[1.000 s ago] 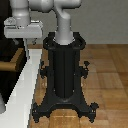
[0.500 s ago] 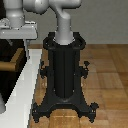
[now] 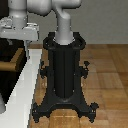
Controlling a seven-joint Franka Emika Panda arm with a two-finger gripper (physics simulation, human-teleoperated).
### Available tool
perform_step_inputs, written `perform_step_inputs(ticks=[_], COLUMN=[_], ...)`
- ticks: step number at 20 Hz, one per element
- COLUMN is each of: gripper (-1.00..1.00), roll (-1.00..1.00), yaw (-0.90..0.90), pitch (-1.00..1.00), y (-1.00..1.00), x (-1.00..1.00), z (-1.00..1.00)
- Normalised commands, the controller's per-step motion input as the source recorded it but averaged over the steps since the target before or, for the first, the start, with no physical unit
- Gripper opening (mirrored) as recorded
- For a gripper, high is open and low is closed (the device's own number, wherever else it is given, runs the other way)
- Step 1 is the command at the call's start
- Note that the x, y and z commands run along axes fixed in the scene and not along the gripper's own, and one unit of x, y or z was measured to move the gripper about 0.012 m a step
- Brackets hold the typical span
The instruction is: Open the door by pressing down and pulling on the handle.
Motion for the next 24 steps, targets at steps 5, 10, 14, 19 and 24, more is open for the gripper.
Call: perform_step_inputs(ticks=[5,10,14,19,24], gripper=[1.00,1.00,1.00,1.00,1.00], roll=[-0.06,0.00,0.00,0.00,0.00], yaw=[0.00,0.00,0.00,0.00,0.00], pitch=[0.00,0.00,0.00,0.00,0.00], y=[0.00,0.00,0.00,-0.20,-0.40], x=[0.00,0.00,0.00,0.00,0.00], z=[0.00,0.00,-0.50,-0.40,-0.40])
